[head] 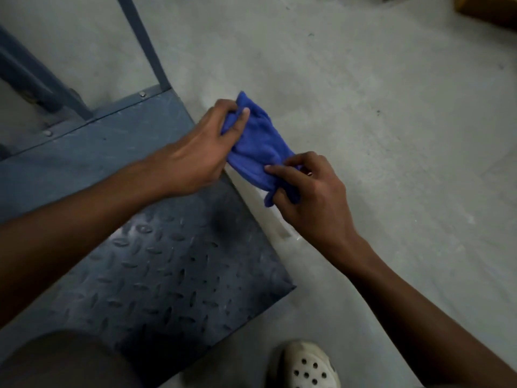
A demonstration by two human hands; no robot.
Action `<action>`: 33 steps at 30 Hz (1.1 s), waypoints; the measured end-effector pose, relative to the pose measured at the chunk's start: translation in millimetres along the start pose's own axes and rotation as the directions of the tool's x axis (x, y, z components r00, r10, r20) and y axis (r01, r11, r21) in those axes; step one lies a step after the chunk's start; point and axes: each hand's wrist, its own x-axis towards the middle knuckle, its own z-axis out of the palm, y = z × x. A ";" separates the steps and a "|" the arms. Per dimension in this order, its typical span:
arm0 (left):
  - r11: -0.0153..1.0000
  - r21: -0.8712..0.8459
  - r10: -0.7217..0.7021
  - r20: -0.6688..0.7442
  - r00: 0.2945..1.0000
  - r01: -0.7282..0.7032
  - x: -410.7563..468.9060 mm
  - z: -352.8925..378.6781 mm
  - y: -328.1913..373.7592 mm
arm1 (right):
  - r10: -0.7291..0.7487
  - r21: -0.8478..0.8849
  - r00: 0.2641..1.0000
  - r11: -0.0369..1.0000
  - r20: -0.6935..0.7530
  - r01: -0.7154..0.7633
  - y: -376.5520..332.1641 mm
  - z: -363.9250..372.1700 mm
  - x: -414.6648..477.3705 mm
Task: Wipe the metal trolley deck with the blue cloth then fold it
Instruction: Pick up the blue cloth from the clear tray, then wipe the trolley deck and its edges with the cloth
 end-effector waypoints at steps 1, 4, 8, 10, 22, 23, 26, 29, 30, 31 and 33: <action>0.997 0.008 0.072 -0.022 0.997 -0.072 4.2 -2.3 -4.0 | -0.009 0.005 0.999 1.000 -0.042 0.010 2.3 5.7 1.3; 0.992 0.031 0.126 -0.055 0.990 -0.125 14.1 8.5 -10.5 | -0.017 0.030 0.992 0.999 -0.127 0.021 7.8 25.9 -5.2; 0.990 0.139 -0.046 0.062 0.997 0.037 27.5 49.1 -32.7 | 0.005 -0.114 0.998 0.993 -0.060 -0.012 39.1 62.4 -9.3; 0.973 0.175 -0.163 0.065 0.985 0.149 27.9 67.8 -32.3 | 0.024 -0.256 0.999 0.966 0.026 -0.017 55.8 65.8 -9.9; 0.839 0.277 -0.448 -0.140 0.883 0.469 13.5 146.8 -22.9 | -0.299 -0.389 0.879 0.809 0.372 0.440 110.3 -12.2 73.0; 0.836 0.275 -0.450 -0.150 0.880 0.475 14.9 146.5 -24.2 | -0.238 -0.265 0.870 0.889 0.432 0.374 117.8 -0.4 77.1; 0.830 0.273 -0.447 -0.193 0.873 0.485 7.7 145.7 -24.5 | -0.018 -0.106 0.860 0.991 0.510 0.083 120.0 37.0 66.6; 0.833 0.272 -0.429 -0.231 0.873 0.481 13.7 138.4 -17.3 | 0.049 -0.152 0.936 0.988 0.348 0.005 107.9 44.2 49.7; 0.835 0.267 -0.424 -0.244 0.872 0.481 19.9 132.6 -14.3 | 0.056 -0.192 0.958 0.981 0.282 -0.001 99.8 40.1 46.5; 0.838 0.264 -0.417 -0.257 0.872 0.478 25.6 126.6 -12.6 | 0.060 -0.246 0.975 0.969 0.214 -0.006 92.6 36.9 43.7; 0.841 0.271 -0.396 -0.281 0.874 0.468 30.3 115.6 -15.5 | 0.083 -0.302 0.990 0.952 0.117 -0.044 79.2 38.0 36.8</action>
